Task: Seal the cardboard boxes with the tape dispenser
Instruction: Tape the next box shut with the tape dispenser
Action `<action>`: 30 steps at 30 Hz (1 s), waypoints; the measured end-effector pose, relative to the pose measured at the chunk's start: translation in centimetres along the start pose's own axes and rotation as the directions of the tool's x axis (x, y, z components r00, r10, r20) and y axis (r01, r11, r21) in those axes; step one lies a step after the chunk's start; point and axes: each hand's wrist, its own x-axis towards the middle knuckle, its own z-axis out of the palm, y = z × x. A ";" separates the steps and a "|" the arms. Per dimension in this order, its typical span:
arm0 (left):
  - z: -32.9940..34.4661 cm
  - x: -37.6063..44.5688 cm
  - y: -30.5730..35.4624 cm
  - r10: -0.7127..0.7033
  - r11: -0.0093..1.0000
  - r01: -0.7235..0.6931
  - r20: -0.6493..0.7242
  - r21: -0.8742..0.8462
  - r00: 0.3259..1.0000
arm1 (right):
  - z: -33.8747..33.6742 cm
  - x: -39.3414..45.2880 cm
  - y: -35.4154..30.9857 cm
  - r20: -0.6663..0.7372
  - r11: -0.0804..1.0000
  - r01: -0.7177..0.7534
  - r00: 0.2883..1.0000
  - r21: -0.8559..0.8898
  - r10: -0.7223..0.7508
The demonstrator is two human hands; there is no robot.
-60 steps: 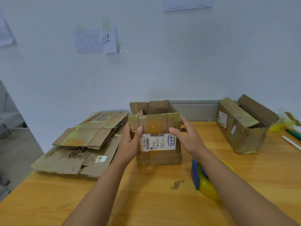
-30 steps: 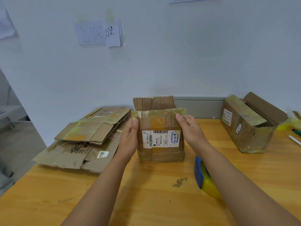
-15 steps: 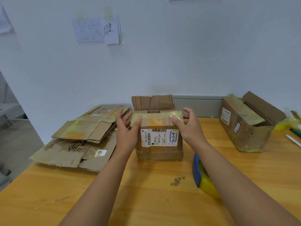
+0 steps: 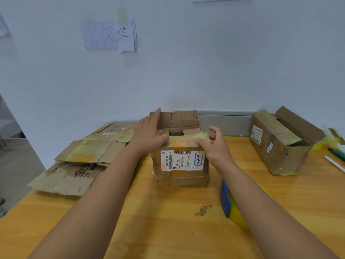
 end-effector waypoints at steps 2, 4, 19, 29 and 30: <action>0.5 -0.4 -0.4 0.015 1.000 -0.015 -0.035 -0.018 0.999 | 0.0 0.0 0.0 0.000 0.999 0.019 1.000 -0.029 -0.019; 0.2 -0.1 -0.5 0.043 0.999 -0.043 -0.020 0.003 0.999 | -0.1 0.0 -0.2 0.009 0.998 0.024 1.000 -0.051 -0.023; 1.9 -3.5 0.6 0.055 0.998 -0.055 -0.021 0.008 0.998 | -0.6 -0.3 -1.0 0.079 0.963 0.168 0.985 -0.209 -0.155; 1.6 -3.9 0.9 0.036 0.979 -0.059 0.122 0.196 0.992 | -1.3 -0.1 -2.0 0.369 0.658 0.415 0.904 -0.628 -0.218; 1.6 -3.9 0.9 0.034 0.979 -0.058 0.125 0.193 0.992 | -1.4 -0.1 -2.0 0.377 0.635 0.426 0.899 -0.644 -0.221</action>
